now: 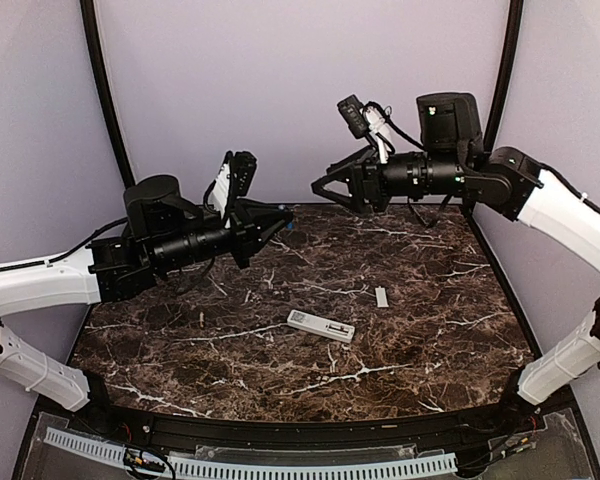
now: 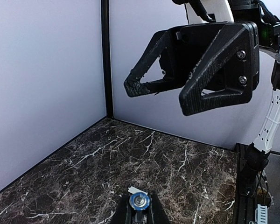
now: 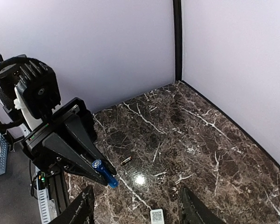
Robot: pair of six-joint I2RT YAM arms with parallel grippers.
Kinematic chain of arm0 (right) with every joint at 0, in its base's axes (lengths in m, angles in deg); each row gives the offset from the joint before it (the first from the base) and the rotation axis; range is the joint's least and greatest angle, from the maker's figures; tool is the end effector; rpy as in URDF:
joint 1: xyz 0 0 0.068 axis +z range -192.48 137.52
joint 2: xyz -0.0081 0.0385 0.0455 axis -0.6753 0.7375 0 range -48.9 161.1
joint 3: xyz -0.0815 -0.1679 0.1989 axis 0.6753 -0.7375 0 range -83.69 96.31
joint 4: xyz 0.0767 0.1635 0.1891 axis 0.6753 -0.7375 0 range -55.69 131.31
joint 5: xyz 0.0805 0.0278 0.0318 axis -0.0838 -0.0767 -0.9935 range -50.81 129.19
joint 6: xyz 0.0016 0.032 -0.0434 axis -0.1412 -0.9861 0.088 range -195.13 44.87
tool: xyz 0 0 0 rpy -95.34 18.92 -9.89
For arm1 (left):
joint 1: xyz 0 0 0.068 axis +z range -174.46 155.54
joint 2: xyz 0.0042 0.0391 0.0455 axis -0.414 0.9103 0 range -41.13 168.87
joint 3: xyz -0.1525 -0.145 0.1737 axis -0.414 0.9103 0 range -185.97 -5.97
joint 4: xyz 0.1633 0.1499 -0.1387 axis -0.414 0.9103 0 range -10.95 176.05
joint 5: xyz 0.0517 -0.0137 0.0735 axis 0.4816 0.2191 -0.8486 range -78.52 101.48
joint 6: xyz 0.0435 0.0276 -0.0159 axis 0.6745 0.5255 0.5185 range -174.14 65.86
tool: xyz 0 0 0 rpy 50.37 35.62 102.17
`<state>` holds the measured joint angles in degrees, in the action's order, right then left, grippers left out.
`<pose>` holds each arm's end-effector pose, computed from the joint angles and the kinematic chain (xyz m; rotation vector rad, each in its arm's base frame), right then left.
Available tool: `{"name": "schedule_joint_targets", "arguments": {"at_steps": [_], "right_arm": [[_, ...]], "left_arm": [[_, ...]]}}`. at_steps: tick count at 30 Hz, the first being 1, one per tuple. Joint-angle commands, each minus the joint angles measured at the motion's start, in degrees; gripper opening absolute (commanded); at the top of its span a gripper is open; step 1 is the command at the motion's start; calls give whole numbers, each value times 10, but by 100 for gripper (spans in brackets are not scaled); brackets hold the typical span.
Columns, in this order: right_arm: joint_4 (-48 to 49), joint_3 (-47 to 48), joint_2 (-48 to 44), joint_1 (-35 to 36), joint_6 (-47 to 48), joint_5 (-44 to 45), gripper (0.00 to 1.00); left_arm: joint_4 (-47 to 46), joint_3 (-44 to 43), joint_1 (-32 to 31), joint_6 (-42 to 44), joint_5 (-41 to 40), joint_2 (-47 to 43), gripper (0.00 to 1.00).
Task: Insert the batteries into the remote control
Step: Pass from the left arm to the right
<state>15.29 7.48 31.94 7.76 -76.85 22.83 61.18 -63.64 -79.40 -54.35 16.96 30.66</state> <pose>0.1921 0.2466 0.4477 -0.9787 1.6629 0.8845 0.1690 -0.2467 0.3698 0.7895 1.3514 -0.8388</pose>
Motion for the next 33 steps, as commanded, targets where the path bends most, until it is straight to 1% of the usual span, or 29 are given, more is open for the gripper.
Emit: {"name": "schedule_joint_targets", "arguments": {"at_steps": [1,3,4,6,9,15,21,26,30,33], "right_arm": [[30,-44,-6,-1,-40,-53,57],[84,-96,-39,-1,-15,-92,57],[112,-133,-54,-1,1,-113,56],[178,-180,-75,1,13,-134,52],[225,-212,-79,12,42,-117,45],[314,-241,-56,18,35,-93,40],[330,-228,-22,24,34,-114,40],[328,-230,-14,30,39,-123,39],[323,-232,-11,31,41,-122,29],[316,-231,-10,31,48,-116,24]], "left_arm": [[-51,19,-3,-28,-2,3,0],[-66,19,-2,-61,15,3,0],[-70,18,-2,-80,28,3,0],[-85,17,0,-103,53,0,0],[-97,11,0,-114,93,3,0],[-100,7,0,-123,107,10,0],[-98,0,0,-129,115,14,0],[-98,2,0,-130,113,14,0],[-98,1,0,-128,114,16,0],[-98,-1,-1,-126,115,17,0]]}}
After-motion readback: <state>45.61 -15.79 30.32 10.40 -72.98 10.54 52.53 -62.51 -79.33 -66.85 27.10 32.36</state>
